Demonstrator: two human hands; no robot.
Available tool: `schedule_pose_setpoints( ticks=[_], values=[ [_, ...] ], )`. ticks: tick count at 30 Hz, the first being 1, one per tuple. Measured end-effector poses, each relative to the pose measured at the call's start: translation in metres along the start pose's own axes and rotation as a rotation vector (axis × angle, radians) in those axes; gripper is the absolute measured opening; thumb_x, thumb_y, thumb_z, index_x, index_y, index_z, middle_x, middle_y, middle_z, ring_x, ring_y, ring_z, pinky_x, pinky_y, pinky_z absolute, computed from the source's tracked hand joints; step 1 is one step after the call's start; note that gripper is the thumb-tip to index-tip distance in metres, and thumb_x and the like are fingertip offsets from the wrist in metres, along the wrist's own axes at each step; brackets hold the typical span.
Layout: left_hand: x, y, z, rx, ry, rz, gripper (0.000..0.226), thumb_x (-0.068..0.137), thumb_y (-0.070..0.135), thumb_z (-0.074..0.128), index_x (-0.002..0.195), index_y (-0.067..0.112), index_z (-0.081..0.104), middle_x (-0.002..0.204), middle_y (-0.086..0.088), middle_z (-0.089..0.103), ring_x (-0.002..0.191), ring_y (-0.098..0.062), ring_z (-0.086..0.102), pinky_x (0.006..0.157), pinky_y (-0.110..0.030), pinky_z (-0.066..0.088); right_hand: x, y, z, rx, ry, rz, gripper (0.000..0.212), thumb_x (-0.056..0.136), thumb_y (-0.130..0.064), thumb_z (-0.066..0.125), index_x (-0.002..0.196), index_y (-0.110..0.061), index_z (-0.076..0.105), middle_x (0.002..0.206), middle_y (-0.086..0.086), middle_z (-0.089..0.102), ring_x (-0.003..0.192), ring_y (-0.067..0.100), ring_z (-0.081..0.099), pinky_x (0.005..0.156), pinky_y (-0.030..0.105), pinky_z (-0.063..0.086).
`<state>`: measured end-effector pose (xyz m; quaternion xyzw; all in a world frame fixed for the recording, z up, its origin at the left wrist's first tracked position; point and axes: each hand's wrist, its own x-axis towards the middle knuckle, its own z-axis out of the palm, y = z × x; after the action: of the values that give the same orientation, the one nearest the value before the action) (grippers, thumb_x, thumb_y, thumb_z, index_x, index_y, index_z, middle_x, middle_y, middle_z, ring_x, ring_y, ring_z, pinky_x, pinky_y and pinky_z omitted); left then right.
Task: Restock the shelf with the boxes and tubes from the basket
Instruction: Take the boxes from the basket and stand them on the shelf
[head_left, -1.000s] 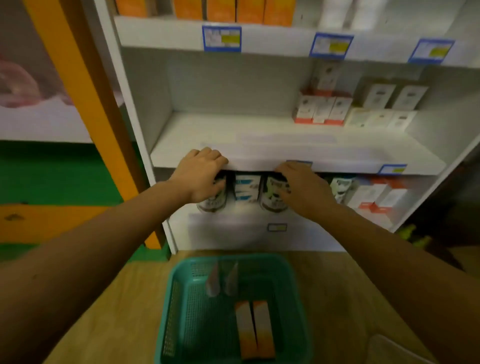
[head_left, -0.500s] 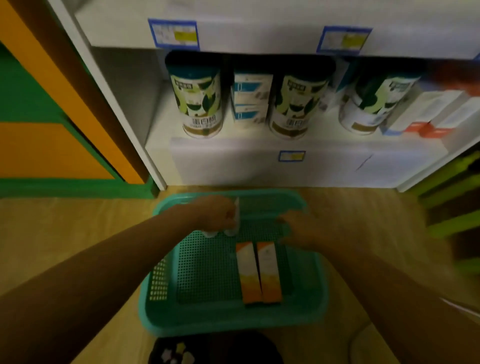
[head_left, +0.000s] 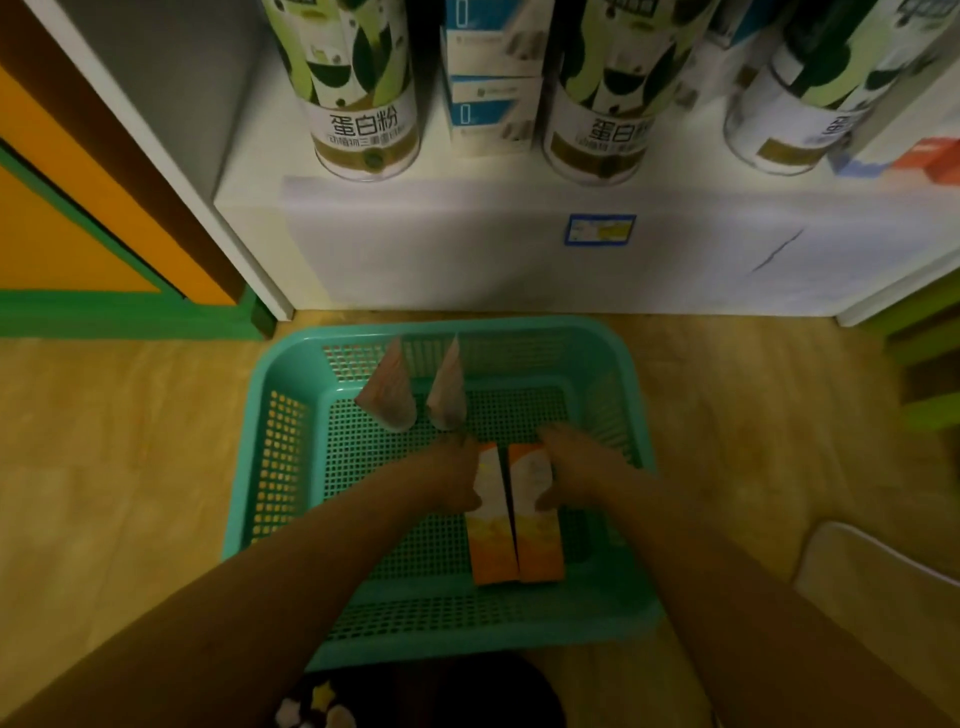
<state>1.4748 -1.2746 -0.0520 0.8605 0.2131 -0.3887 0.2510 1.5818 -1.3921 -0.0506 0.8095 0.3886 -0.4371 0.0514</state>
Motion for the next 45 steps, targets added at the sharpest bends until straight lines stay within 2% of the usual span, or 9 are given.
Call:
schedule_pose_setpoints(
  ticks=[3, 9, 13, 19, 21, 26, 30, 39, 45],
  values=[
    [0.006, -0.005, 0.009, -0.078, 0.03, -0.007, 0.077, 0.086, 0.029, 0.062, 0.146, 0.006, 0.019, 0.152, -0.016, 0.026, 0.137, -0.031, 0.032, 0.111, -0.041, 0.035, 0.007, -0.003, 0.003, 0.001, -0.016, 0.007, 0.084, 0.075, -0.026, 0.075, 0.141, -0.008, 0.028, 0.146, 0.013, 0.034, 0.133, 0.028, 0.035, 0.109, 0.038, 0.037],
    [0.009, -0.008, 0.011, -0.161, 0.123, 0.007, 0.058, 0.084, 0.025, 0.065, 0.13, 0.005, 0.036, 0.136, -0.016, 0.045, 0.122, -0.031, 0.048, 0.098, -0.038, 0.043, 0.006, -0.003, 0.01, -0.053, -0.007, 0.017, 0.086, 0.075, -0.026, 0.075, 0.143, -0.009, 0.026, 0.146, 0.013, 0.031, 0.134, 0.028, 0.034, 0.109, 0.04, 0.036],
    [0.006, -0.006, 0.008, -0.252, 0.11, 0.028, 0.063, 0.082, 0.026, 0.067, 0.132, 0.006, 0.034, 0.136, -0.015, 0.049, 0.121, -0.03, 0.051, 0.1, -0.039, 0.046, 0.003, -0.004, 0.007, -0.141, -0.01, 0.031, 0.07, 0.078, -0.032, 0.071, 0.136, -0.011, 0.039, 0.139, 0.012, 0.033, 0.128, 0.028, 0.037, 0.107, 0.042, 0.039],
    [-0.016, -0.004, -0.012, -0.183, 0.027, 0.183, 0.04, 0.079, 0.028, 0.071, 0.111, 0.005, 0.061, 0.116, -0.013, 0.063, 0.096, -0.021, 0.058, 0.083, -0.03, 0.046, -0.02, -0.01, -0.017, -0.152, -0.078, -0.023, 0.049, 0.086, -0.032, 0.061, 0.128, -0.011, 0.048, 0.131, 0.011, 0.049, 0.119, 0.025, 0.049, 0.098, 0.036, 0.043],
    [-0.031, -0.003, -0.022, -0.144, 0.057, 0.223, 0.038, 0.079, 0.027, 0.07, 0.111, 0.008, 0.061, 0.116, -0.01, 0.062, 0.101, -0.02, 0.058, 0.088, -0.03, 0.045, -0.036, -0.014, -0.025, -0.174, -0.081, -0.039, 0.046, 0.085, -0.035, 0.062, 0.123, -0.013, 0.051, 0.127, 0.009, 0.055, 0.115, 0.024, 0.053, 0.095, 0.035, 0.043],
    [-0.084, 0.004, -0.068, 0.02, 0.261, 0.276, 0.039, 0.078, 0.031, 0.07, 0.111, 0.012, 0.062, 0.116, -0.006, 0.063, 0.11, -0.022, 0.057, 0.098, -0.034, 0.04, -0.088, -0.03, -0.059, -0.179, 0.126, -0.066, 0.038, 0.084, -0.035, 0.063, 0.117, -0.019, 0.052, 0.123, 0.004, 0.058, 0.112, 0.022, 0.055, 0.089, 0.033, 0.043],
    [-0.14, 0.009, -0.119, 0.049, 0.417, 0.305, 0.038, 0.075, 0.033, 0.072, 0.107, 0.014, 0.063, 0.107, -0.005, 0.063, 0.099, -0.021, 0.058, 0.083, -0.029, 0.043, -0.14, -0.049, -0.111, -0.137, 0.343, -0.083, 0.039, 0.082, -0.041, 0.064, 0.114, -0.022, 0.052, 0.119, 0.002, 0.059, 0.108, 0.02, 0.056, 0.081, 0.03, 0.042],
    [-0.285, 0.031, -0.257, 0.141, 0.802, 0.37, 0.034, 0.076, 0.038, 0.071, 0.098, 0.013, 0.063, 0.102, -0.007, 0.066, 0.082, -0.017, 0.054, 0.069, -0.025, 0.04, -0.267, -0.104, -0.251, -0.153, 0.611, -0.188, 0.046, 0.079, -0.052, 0.062, 0.119, -0.03, 0.05, 0.123, -0.004, 0.058, 0.108, 0.015, 0.057, 0.092, 0.027, 0.048],
    [-0.371, 0.062, -0.335, 0.176, 0.939, 0.402, 0.038, 0.075, 0.045, 0.07, 0.103, 0.02, 0.063, 0.105, 0.0, 0.066, 0.094, -0.017, 0.06, 0.085, -0.036, 0.051, -0.347, -0.128, -0.332, -0.199, 0.754, -0.226, 0.039, 0.082, -0.049, 0.06, 0.116, -0.033, 0.05, 0.117, -0.007, 0.057, 0.106, 0.013, 0.054, 0.092, 0.025, 0.045]
  ],
)
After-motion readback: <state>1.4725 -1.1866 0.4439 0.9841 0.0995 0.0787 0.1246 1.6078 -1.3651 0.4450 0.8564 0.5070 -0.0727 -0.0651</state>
